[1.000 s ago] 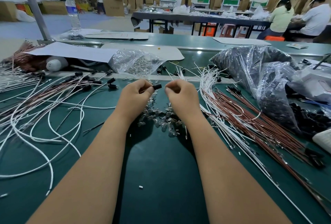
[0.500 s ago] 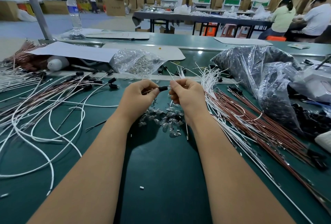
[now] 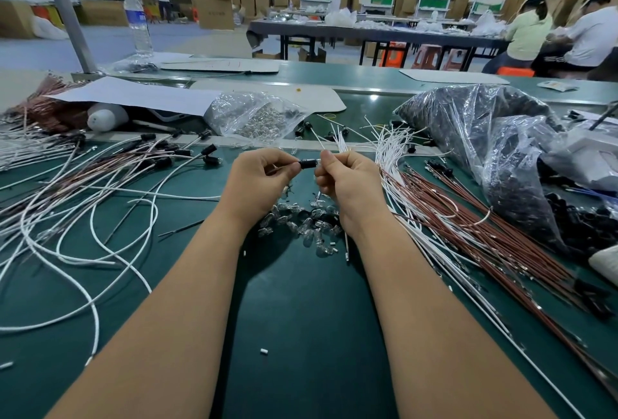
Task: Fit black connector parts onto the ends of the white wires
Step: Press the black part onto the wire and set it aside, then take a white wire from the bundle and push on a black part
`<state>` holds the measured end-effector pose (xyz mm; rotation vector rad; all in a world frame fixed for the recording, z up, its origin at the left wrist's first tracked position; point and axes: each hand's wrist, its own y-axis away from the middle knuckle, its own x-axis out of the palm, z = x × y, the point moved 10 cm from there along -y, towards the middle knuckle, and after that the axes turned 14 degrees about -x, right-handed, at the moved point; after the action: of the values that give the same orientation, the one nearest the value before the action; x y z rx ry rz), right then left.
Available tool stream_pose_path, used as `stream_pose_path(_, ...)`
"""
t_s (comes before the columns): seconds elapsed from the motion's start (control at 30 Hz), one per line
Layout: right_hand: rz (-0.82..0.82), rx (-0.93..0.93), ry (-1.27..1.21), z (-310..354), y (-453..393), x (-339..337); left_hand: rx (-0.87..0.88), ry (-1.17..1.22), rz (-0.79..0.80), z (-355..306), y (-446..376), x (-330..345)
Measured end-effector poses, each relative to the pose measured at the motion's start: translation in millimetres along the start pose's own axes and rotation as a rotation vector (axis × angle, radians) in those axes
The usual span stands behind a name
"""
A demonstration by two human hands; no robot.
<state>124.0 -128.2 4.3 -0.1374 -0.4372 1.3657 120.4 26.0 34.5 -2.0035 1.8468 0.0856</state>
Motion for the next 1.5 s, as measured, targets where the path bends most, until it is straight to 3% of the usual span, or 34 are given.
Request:
stream_pose_path(0.4,0.034,-0.121,0.207,11,-3,-3,-0.083,0.008,0.067,9,-2,4)
stream_pose_path(1.0,0.116,-0.111,0.108,7,0,9,-0.084,0.06,0.101,3,0,8)
stream_pose_path(1.2,0.057,-0.201,0.274,19,1,7,0.025,-0.072,-0.028,-11,1,0)
stream_pose_path(1.37,-0.033,-0.277,0.263,35,0,-3,0.095,-0.495,-0.068,-14,-1,-17)
stream_pose_path(1.43,-0.049,-0.281,0.26,38,-1,-9,0.097,-0.552,-0.202,-16,-1,-38)
stream_pose_path(1.5,-0.095,-0.285,0.338,41,-3,-21,0.116,-0.611,-0.516,-23,7,-75)
